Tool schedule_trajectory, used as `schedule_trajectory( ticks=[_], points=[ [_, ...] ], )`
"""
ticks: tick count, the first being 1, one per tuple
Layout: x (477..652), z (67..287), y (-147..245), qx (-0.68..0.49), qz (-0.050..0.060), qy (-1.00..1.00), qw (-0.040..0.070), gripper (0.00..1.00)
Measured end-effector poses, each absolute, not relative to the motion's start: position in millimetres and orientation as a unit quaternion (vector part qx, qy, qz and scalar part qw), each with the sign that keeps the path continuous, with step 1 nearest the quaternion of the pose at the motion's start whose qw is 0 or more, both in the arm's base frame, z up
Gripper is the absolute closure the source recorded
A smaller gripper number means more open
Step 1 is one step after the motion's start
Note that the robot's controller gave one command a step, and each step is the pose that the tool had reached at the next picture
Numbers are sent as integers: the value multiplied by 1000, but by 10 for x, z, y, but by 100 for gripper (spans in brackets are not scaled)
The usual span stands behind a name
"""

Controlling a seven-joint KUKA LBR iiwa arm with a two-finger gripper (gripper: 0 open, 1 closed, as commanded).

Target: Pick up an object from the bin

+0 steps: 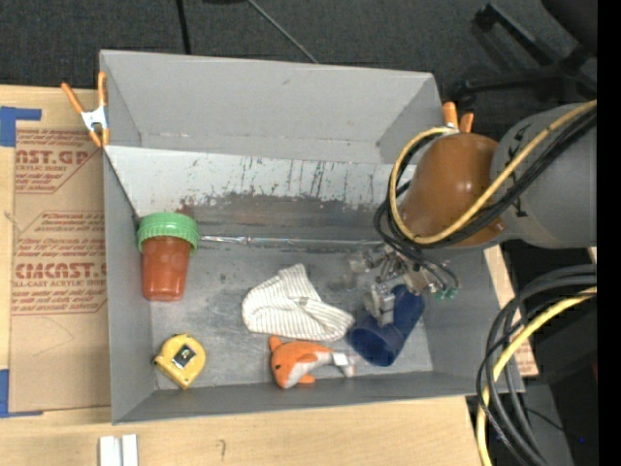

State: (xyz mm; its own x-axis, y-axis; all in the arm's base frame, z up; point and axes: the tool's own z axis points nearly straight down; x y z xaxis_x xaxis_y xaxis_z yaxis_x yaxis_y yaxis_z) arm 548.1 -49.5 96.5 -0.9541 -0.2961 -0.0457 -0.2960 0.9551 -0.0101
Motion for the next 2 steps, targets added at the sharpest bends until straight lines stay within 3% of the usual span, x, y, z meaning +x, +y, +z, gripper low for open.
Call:
schedule_trajectory(
  ticks=[1,2],
  points=[
    [5316,852,-582,-150,-1,989,6,100],
    [5072,1511,-928,-194,0,981,1,0]
  ],
)
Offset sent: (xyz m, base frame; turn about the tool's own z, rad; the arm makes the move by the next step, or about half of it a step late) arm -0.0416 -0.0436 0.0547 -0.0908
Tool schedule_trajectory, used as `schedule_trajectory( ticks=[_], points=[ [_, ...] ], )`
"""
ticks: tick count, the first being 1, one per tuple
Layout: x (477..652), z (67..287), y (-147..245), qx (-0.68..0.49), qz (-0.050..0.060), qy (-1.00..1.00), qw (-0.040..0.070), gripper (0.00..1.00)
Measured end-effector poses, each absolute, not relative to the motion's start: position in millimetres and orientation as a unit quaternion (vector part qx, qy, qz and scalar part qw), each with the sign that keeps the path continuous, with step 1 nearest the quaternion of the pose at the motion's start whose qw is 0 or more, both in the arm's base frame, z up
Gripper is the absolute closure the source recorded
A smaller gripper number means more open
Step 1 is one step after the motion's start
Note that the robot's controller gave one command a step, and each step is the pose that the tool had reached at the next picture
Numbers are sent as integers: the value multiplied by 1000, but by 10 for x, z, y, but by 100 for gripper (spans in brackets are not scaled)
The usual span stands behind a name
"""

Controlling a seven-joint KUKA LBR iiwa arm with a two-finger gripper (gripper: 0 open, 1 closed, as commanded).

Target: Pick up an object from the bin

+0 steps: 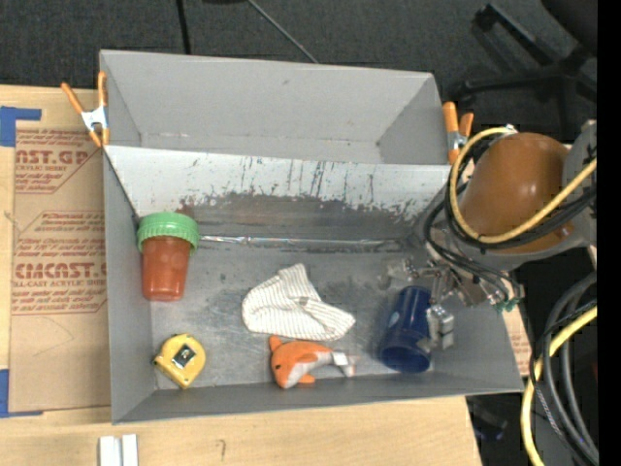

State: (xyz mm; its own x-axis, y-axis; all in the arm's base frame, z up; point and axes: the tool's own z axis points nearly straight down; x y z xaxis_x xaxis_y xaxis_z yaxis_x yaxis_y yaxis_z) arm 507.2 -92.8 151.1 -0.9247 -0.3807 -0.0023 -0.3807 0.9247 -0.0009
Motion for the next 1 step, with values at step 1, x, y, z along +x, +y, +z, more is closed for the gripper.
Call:
schedule_trajectory(
  ticks=[1],
  points=[
    [5068,1508,-926,-194,0,981,1,0]
  ],
)
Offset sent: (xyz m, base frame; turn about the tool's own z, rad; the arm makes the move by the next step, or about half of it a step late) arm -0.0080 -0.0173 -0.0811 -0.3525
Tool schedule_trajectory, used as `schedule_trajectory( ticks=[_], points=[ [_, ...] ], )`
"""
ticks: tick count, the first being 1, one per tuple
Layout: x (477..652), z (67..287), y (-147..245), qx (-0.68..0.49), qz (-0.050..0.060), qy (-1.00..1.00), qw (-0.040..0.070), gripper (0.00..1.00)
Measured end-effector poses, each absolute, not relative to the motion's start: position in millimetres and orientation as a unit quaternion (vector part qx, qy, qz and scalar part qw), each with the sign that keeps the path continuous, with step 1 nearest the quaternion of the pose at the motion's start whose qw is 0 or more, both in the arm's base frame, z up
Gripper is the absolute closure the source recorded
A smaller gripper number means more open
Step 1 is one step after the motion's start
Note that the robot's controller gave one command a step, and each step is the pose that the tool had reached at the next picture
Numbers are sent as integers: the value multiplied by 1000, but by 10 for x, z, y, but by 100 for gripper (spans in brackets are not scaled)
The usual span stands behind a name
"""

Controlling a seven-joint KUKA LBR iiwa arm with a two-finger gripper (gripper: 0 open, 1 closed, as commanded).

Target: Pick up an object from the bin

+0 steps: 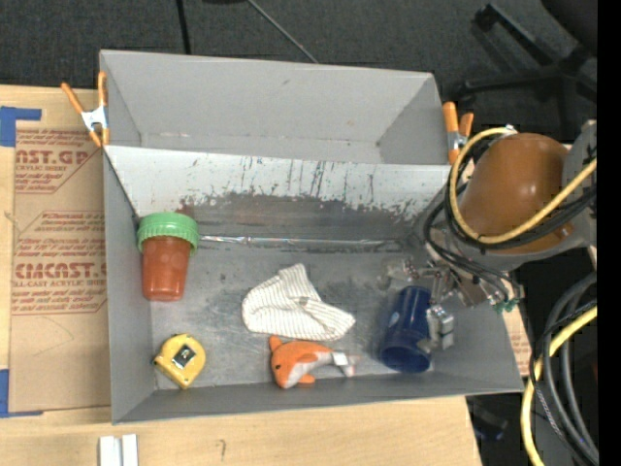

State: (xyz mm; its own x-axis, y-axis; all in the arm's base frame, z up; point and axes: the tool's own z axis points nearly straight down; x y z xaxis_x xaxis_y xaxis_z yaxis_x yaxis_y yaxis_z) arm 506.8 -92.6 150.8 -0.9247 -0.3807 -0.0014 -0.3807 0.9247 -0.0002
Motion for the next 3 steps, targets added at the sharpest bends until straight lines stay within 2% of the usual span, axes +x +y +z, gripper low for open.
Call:
schedule_trajectory(
  ticks=[1,2,3],
  points=[
    [5079,844,-1100,-364,-5,931,6,100],
    [5056,773,-1122,-362,-6,932,8,0],
    [5008,703,-1088,-362,0,932,3,100]
  ],
)
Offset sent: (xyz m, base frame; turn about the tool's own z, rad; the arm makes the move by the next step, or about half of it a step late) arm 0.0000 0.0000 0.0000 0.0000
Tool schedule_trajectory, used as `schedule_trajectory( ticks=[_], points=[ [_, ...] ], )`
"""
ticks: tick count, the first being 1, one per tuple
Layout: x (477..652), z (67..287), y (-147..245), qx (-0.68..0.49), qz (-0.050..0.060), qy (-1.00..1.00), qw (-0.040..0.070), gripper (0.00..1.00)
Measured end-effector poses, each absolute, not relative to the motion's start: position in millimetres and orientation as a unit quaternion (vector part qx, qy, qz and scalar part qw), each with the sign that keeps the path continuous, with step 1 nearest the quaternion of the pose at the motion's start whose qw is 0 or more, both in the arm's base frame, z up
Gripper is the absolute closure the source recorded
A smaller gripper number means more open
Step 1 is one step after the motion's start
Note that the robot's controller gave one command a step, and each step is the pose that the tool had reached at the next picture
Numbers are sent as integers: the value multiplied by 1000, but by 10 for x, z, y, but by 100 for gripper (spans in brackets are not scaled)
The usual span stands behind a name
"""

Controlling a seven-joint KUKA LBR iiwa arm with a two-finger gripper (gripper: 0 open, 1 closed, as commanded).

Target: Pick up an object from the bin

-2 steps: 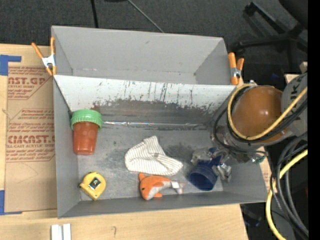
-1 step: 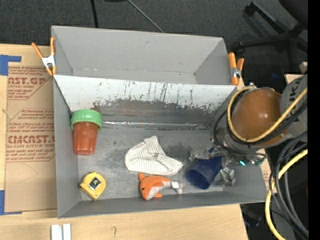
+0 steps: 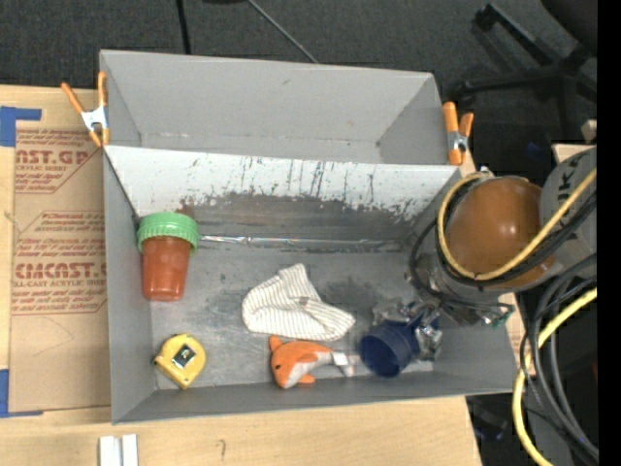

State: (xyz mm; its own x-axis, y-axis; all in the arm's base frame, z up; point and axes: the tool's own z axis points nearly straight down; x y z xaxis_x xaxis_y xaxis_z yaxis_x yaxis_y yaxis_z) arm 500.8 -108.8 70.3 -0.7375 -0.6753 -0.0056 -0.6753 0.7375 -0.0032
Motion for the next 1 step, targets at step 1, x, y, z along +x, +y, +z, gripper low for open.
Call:
schedule_trajectory(
  ticks=[1],
  points=[
    [5008,703,-1088,-362,-1,932,3,100]
  ],
)
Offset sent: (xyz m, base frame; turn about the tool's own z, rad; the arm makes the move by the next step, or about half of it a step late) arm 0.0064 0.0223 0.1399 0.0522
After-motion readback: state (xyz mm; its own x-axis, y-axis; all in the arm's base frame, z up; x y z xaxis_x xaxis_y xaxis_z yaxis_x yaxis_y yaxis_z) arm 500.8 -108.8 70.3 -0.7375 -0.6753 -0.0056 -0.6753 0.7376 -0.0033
